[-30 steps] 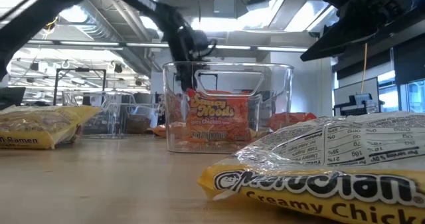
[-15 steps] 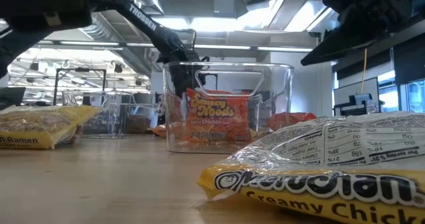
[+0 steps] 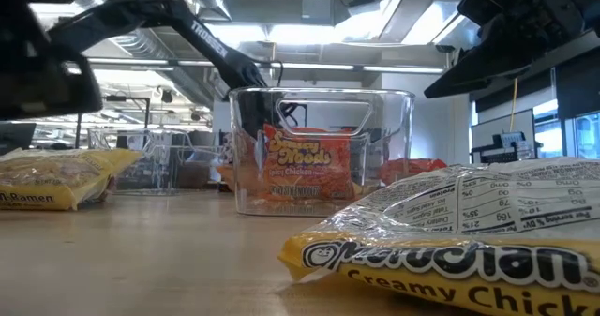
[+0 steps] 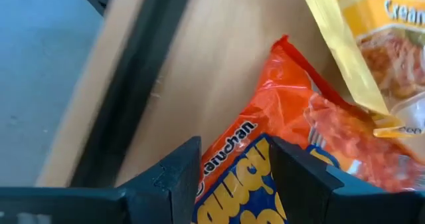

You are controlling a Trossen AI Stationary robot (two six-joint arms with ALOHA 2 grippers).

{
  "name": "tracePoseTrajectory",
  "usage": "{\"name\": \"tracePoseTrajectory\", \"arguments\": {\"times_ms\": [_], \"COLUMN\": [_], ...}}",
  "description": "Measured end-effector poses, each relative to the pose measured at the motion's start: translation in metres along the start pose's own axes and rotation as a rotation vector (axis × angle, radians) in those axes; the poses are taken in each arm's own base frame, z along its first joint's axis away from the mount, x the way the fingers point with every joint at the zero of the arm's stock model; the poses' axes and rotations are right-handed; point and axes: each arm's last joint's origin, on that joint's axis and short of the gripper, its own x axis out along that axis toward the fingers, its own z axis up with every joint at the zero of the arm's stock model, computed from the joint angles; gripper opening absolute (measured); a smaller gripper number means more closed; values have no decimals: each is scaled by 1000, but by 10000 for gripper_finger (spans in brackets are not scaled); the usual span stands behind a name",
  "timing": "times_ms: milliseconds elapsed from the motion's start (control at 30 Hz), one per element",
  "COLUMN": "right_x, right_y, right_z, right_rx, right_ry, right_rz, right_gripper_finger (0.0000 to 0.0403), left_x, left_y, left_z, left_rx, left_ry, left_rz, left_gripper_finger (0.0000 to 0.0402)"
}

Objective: Sort Maruchan noodles
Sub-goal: Put the top left orange noodle pack into the middle transparent bin

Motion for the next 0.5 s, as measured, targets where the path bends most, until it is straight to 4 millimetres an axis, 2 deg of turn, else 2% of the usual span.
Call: {"name": "tracePoseTrajectory", "arguments": {"times_ms": [133, 267, 367, 500], "right_x": [0, 0, 0, 0], "right_y": [0, 0, 0, 0], "right_z": [0, 0, 0, 0], "right_rx": [-19, -35, -35, -35], "right_ry": [-2, -3, -2, -2], "right_rz": [-1, -1, -1, -1], "right_gripper_finger": [209, 209, 209, 209], "left_x": [5, 14, 17, 19], "left_y": [0, 0, -2, -8], "left_z": [-2, -4, -4, -2], "left_rx": [-5, -9, 0, 27], "left_ry": [33, 64, 74, 81], "left_rz": [1, 2, 0, 0], "left_gripper_finger": [164, 137, 100, 28]}}
